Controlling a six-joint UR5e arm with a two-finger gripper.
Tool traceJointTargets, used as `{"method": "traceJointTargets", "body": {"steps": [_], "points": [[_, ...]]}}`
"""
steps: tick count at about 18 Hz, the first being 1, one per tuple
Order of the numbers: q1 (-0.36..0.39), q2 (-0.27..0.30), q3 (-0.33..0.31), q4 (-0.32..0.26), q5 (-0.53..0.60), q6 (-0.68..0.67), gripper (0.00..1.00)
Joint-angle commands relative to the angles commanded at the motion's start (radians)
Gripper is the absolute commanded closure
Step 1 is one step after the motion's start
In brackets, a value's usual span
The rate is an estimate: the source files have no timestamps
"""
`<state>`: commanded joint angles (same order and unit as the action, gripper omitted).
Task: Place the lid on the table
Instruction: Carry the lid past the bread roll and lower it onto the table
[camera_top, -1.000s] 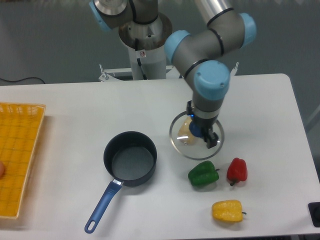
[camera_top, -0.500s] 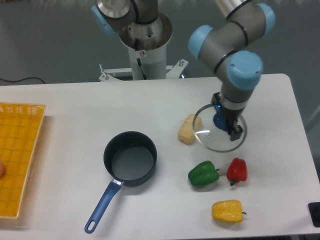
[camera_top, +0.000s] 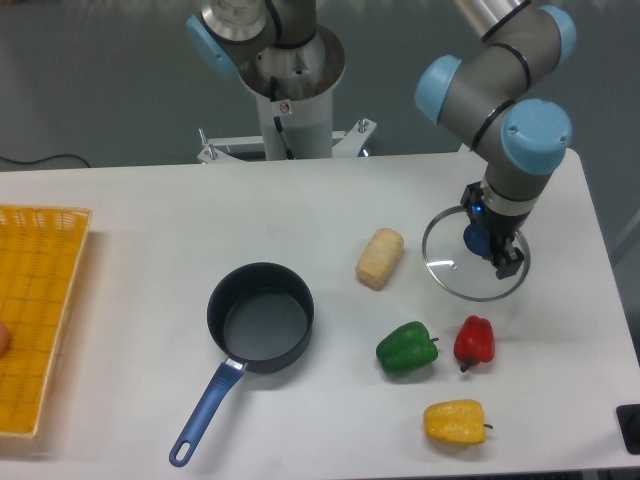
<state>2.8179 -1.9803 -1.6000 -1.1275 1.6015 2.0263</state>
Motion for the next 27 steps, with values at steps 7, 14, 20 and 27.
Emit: {"method": "traceJointTargets", "body": {"steps": [7, 14, 20, 27], "points": [[0.012, -0.044, 0.0, 0.037, 0.002, 0.012, 0.64], [0.048, -0.081, 0.0, 0.064, 0.0, 0.064, 0.64], [0.049, -0.095, -0.012, 0.081, 0.0, 0.065, 0.64], [0.055, -0.121, -0.017, 0.114, 0.0, 0.066, 0.64]]}}
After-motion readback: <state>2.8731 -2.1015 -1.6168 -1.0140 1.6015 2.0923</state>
